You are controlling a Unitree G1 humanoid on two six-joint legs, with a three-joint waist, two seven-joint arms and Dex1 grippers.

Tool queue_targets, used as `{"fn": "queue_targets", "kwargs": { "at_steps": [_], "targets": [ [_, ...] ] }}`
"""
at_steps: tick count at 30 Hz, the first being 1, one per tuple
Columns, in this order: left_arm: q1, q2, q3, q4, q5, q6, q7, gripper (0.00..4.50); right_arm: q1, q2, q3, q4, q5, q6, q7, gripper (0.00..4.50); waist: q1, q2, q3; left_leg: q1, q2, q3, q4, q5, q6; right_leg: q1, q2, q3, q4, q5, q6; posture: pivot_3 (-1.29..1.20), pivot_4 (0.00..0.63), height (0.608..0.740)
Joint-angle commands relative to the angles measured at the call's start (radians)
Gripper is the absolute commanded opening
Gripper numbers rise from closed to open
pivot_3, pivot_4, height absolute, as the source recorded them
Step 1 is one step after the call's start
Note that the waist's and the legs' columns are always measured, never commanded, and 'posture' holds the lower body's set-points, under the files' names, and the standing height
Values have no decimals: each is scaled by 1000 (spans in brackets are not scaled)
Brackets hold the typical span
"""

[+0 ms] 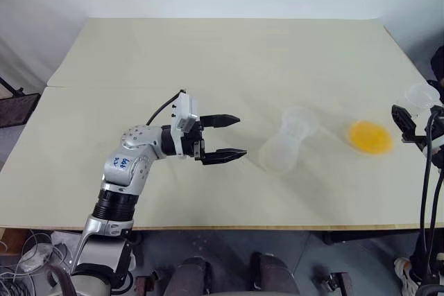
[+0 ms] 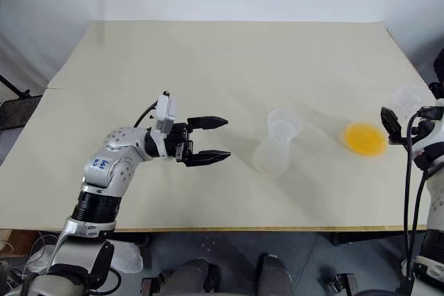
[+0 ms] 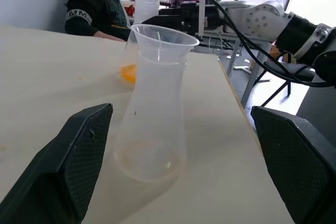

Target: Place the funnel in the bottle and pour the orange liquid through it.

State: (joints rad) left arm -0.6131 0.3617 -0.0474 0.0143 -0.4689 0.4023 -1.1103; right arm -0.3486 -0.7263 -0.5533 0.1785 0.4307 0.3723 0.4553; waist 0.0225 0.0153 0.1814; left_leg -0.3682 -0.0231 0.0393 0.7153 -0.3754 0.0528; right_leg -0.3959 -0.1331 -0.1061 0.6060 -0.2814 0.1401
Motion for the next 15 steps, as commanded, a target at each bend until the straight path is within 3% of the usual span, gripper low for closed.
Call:
{"fn": "queue_targets", "kwargs": {
  "at_steps": [1,4,8,15],
  "targets": [
    [2,8,13,-37,-24,-4,8,4490,-44,-30,-3,43,-15,-38,3,4500,1,0,0,0,0,0,0,0,0,0,0,0,0,0,0,0,150,740],
    [0,10,14,-32,-25,-7,9,4500,-78,-23,-9,74,-21,-65,-10,3975,1,0,0,0,0,0,0,0,0,0,0,0,0,0,0,0,150,740],
    [-12,8,10,-1,-17,-22,0,4500,-51,-15,-25,-10,7,-30,-11,2571,2,0,0,-1,0,-1,0,0,0,0,0,-1,-1,0,0,0,150,740],
    [-64,-14,-5,96,0,-79,-31,4500,37,-15,-48,-332,45,63,-71,2439,3,3,2,-1,0,0,0,0,0,0,0,-1,-1,0,0,0,150,740]
  ]
}}
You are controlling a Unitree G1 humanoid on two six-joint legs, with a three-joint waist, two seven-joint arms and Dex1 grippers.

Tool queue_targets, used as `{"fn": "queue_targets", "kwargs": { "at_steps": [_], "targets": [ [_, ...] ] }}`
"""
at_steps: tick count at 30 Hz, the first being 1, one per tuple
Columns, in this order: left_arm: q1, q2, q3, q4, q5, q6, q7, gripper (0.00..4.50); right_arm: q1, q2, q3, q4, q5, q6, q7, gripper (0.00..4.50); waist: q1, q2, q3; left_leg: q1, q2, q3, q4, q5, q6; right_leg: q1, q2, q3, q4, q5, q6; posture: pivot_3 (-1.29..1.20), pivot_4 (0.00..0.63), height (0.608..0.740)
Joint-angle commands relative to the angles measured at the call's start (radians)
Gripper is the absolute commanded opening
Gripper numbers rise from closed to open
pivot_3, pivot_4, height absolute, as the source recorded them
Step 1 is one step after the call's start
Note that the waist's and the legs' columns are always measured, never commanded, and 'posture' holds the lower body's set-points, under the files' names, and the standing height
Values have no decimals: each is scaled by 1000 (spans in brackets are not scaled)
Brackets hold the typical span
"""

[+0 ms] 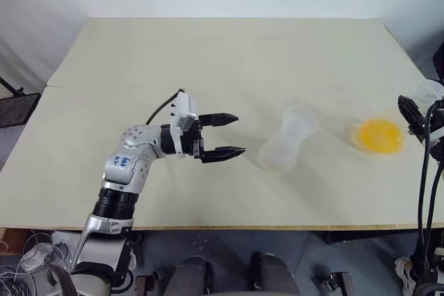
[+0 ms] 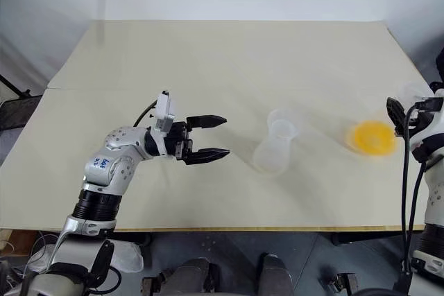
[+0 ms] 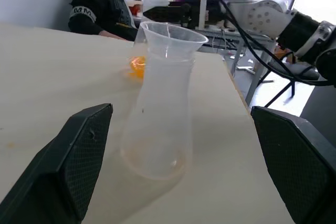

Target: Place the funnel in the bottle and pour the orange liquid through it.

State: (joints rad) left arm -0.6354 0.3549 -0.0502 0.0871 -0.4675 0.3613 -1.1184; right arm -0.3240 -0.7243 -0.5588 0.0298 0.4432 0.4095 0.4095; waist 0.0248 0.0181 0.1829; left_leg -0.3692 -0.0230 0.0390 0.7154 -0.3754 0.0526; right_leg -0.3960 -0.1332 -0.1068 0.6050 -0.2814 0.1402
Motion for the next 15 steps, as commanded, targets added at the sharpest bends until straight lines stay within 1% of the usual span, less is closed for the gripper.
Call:
{"fn": "queue_targets", "kwargs": {
  "at_steps": [1,5,7,11,14,15],
  "targets": [
    [-52,-11,-6,43,2,-48,-32,4500,26,-23,-37,-237,31,45,-33,2439,0,1,0,0,0,0,0,0,0,0,0,0,0,0,0,0,150,740],
    [-102,-27,-22,130,12,-91,-80,4500,94,-55,-11,-484,1,147,-76,2439,2,1,0,0,0,0,0,0,0,0,0,0,0,0,0,0,150,740],
    [-127,-37,-31,177,21,-112,-106,4500,114,-66,12,-566,-23,175,-91,2439,4,1,0,-1,0,0,0,0,0,0,0,0,0,0,0,0,150,740],
    [-182,-58,-49,280,40,-159,-160,4500,137,-105,92,-722,-114,239,-136,2439,3,1,1,-1,-1,1,0,0,0,0,0,0,-1,0,0,0,150,740],
    [-221,-73,-57,352,59,-202,-195,4500,119,-146,179,-813,-193,312,-175,2439,3,1,1,-1,-1,1,0,0,0,0,0,0,-1,0,0,0,150,740],
    [-232,-76,-58,373,65,-216,-207,4500,118,-175,217,-833,-229,331,-176,2439,2,1,1,-1,0,1,0,0,0,0,1,0,-1,0,0,0,150,740]
  ]
}}
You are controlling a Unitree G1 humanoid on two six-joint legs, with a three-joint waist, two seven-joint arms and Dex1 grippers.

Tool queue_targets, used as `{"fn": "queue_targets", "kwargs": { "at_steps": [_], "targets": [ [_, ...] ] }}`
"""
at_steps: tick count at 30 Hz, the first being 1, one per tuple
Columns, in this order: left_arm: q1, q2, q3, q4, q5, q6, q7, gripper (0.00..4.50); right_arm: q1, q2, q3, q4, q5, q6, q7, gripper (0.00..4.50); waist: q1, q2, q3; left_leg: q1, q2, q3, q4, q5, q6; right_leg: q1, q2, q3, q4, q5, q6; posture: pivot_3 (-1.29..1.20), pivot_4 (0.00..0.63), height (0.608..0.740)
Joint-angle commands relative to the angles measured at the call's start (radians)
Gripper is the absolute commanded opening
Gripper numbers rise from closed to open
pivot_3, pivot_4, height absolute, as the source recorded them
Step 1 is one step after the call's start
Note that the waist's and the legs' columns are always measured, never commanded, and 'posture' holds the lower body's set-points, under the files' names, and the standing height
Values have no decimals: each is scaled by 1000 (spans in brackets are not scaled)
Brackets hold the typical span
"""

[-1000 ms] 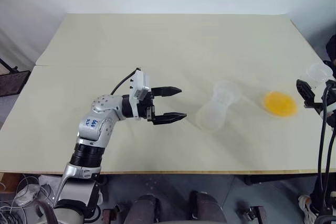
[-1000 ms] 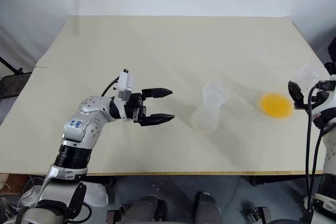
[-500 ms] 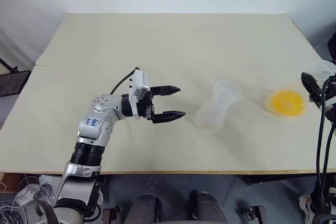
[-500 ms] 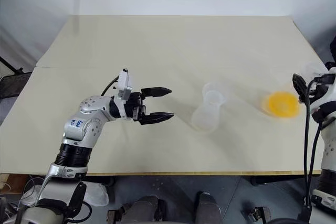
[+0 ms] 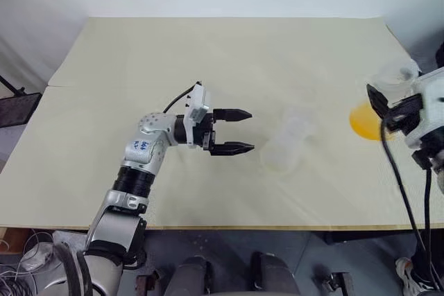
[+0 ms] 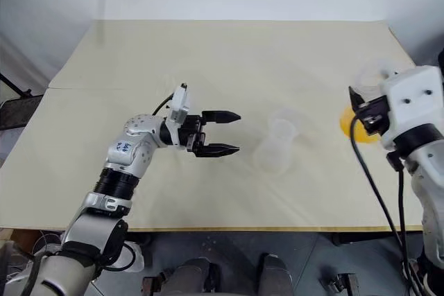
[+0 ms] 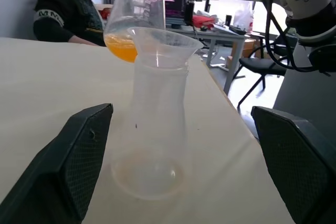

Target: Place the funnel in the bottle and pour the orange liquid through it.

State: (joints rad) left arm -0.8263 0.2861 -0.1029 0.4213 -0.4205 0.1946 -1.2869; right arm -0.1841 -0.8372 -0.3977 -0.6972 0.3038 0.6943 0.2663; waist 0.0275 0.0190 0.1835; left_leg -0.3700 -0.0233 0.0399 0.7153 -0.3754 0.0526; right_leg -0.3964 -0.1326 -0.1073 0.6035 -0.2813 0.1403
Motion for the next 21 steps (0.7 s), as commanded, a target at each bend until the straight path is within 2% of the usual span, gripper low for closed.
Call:
{"fn": "queue_targets", "kwargs": {
  "at_steps": [1,15,21],
  "targets": [
    [-51,-10,-7,58,24,-61,-49,4500,-20,-98,94,-122,-123,56,-23,2439,0,0,0,0,0,0,0,0,0,0,0,0,0,0,0,0,150,740],
    [-113,-32,2,177,59,-150,-111,4500,-106,-314,379,-192,-407,75,96,2439,-1,-1,1,-2,0,-1,0,0,0,0,0,-1,-3,0,0,0,150,740],
    [-120,-41,8,189,64,-159,-112,4500,-156,-350,428,-182,-493,60,157,2439,-1,-2,1,-2,0,-1,0,0,0,0,0,-1,-3,0,0,0,150,740]
  ]
}}
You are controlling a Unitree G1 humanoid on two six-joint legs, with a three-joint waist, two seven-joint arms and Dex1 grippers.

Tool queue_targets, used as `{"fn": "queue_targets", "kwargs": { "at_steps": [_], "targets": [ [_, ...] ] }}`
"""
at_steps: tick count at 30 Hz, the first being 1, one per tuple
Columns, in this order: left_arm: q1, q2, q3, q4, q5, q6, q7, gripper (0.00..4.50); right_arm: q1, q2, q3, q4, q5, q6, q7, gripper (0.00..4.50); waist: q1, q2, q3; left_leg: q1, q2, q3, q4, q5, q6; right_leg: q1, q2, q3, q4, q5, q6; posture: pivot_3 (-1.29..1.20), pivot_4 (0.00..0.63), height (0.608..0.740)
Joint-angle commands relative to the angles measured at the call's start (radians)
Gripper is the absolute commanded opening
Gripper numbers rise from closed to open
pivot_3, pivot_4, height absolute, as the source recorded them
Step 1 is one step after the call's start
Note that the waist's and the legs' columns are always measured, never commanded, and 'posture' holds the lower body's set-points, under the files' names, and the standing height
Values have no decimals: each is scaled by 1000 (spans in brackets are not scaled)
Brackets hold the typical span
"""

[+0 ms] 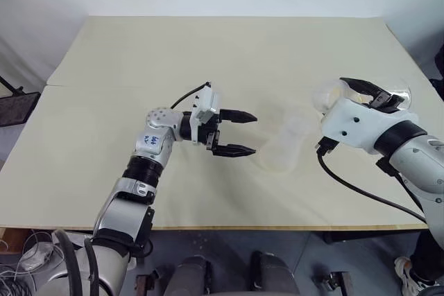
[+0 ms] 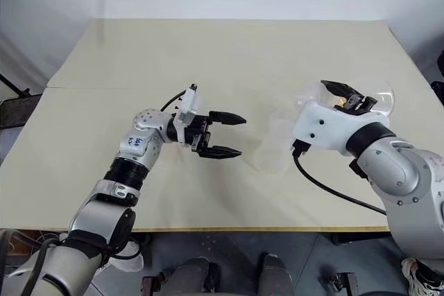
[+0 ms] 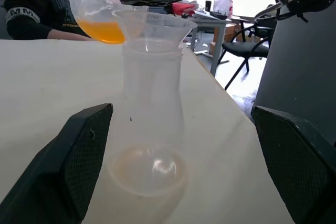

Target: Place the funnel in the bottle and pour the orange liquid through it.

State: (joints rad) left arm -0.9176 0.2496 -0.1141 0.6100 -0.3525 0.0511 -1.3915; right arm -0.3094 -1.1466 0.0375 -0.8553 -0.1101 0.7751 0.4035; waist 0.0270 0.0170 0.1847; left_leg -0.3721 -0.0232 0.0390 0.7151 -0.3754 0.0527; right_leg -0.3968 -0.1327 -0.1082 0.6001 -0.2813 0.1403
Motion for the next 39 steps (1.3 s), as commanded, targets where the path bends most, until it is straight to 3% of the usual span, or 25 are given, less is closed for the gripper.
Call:
{"fn": "queue_targets", "kwargs": {
  "at_steps": [1,19,39],
  "targets": [
    [-30,-6,20,2,-4,-17,-6,4500,-35,-53,0,-23,-100,-33,34,2439,-1,0,0,0,0,0,0,0,0,0,0,0,0,0,0,0,150,740],
    [-27,-24,30,6,1,-21,5,4500,-40,-70,41,51,-388,-220,191,2439,-1,0,0,0,0,0,0,0,0,0,0,0,0,0,0,0,150,740],
    [-51,-39,42,46,9,-44,16,4500,-27,-20,-32,149,-517,-448,270,2439,-1,0,0,0,0,0,0,0,0,0,0,-1,0,0,0,0,150,740]
  ]
}}
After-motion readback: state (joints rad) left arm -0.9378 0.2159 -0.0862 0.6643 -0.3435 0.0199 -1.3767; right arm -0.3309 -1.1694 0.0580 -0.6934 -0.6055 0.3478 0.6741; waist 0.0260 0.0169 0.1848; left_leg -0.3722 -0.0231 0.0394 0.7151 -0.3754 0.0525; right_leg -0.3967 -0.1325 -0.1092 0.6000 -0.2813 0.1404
